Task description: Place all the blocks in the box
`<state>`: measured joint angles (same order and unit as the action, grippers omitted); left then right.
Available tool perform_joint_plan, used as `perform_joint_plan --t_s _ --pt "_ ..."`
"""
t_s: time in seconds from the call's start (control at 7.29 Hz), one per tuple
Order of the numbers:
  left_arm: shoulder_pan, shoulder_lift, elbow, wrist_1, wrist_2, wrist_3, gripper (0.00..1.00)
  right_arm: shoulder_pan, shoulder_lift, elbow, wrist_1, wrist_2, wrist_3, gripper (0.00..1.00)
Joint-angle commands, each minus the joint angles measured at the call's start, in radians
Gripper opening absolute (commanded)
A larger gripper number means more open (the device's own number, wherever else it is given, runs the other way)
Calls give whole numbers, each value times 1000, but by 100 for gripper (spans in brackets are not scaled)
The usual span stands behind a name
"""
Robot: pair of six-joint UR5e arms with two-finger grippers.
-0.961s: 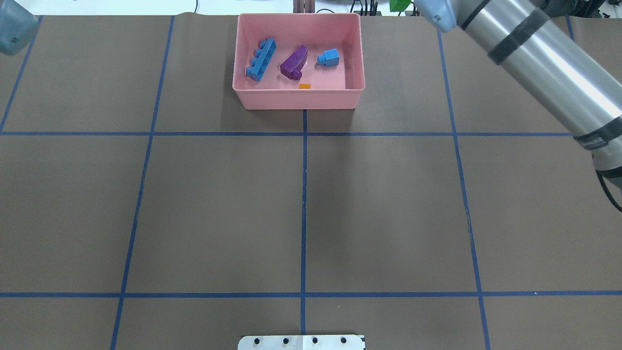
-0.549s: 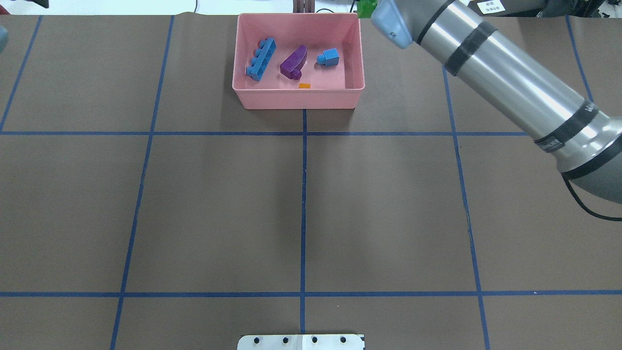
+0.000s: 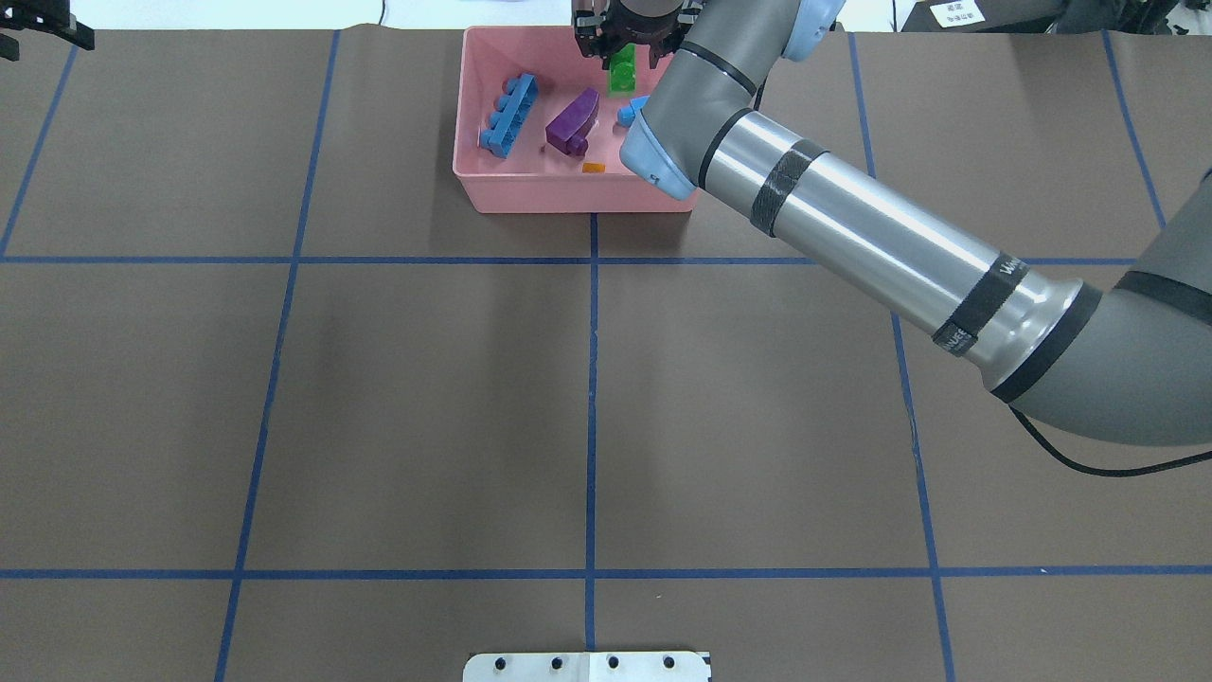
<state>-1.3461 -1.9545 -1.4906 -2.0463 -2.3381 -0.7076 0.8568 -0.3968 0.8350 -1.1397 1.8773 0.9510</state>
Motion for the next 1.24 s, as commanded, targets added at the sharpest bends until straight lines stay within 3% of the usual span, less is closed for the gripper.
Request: perform_joint_plan --t_s 0.0,0.27,0.41,0.69,0.82,0.96,1.1 --pt "2 3 1 0 -1 0 100 33 3 22 -5 69 8 100" --pt "2 6 0 0 6 8 100 66 1 88 -113 129 -12 100" --pt "2 41 -5 -2 31 72 100 77 -11 175 -250 156 -49 100" --pt "-25 93 -4 6 48 268 100 120 -71 425 -656 161 -308 100" --pt "-40 159 -26 27 68 384 100 155 -165 560 -748 178 -393 100" --pt "-71 205 -49 60 104 472 100 213 -333 690 -741 251 -491 100" --pt "-79 257 -115 134 211 610 100 278 -496 793 -736 311 -637 100"
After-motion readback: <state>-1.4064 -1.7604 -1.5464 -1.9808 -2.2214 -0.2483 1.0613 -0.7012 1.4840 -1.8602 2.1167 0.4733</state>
